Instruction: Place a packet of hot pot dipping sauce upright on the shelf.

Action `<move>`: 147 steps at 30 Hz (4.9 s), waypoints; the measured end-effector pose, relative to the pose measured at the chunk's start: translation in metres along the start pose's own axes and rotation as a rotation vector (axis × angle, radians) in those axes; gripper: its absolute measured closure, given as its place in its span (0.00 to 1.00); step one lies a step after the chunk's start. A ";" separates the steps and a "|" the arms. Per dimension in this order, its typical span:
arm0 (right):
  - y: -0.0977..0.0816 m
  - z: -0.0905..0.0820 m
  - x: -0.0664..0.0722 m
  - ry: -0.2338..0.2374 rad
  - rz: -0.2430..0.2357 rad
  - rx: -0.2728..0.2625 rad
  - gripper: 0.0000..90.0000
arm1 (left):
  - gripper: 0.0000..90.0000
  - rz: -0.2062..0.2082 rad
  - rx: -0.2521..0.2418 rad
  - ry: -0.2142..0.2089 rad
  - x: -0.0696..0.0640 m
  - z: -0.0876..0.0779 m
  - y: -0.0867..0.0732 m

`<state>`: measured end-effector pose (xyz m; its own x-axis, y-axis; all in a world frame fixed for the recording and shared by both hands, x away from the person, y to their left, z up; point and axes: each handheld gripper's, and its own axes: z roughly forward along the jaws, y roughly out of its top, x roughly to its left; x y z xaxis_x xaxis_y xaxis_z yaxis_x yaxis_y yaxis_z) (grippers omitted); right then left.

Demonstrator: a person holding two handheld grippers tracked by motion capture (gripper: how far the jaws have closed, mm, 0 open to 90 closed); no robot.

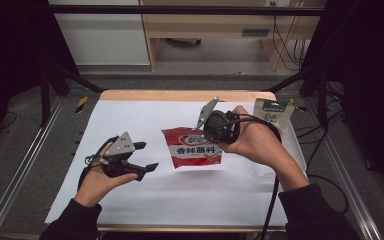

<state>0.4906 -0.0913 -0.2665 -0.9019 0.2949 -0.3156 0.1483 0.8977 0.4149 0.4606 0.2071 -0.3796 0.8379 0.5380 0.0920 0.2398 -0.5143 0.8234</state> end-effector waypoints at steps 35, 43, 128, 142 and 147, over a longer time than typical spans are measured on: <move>-0.055 -0.092 -0.050 -0.132 0.230 0.020 1.00 | 0.09 -0.169 0.000 0.148 0.026 0.006 -0.076; -0.090 -0.100 -0.054 -0.154 0.278 0.045 1.00 | 0.09 -0.168 -0.001 0.150 0.027 0.006 -0.077; -0.137 -0.031 -0.082 -0.261 0.587 0.011 0.26 | 0.09 -0.149 0.015 0.120 0.022 0.010 -0.076; -0.113 -0.033 -0.084 -0.338 0.646 -0.063 0.22 | 0.09 -0.148 0.018 0.121 0.022 0.010 -0.076; -0.099 -0.034 -0.080 -0.366 0.639 -0.099 0.21 | 0.09 -0.148 0.018 0.121 0.022 0.010 -0.076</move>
<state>0.5341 -0.2146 -0.2535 -0.4565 0.8557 -0.2438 0.5460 0.4858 0.6826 0.4661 0.2511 -0.4457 0.7278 0.6847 0.0382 0.3658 -0.4347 0.8229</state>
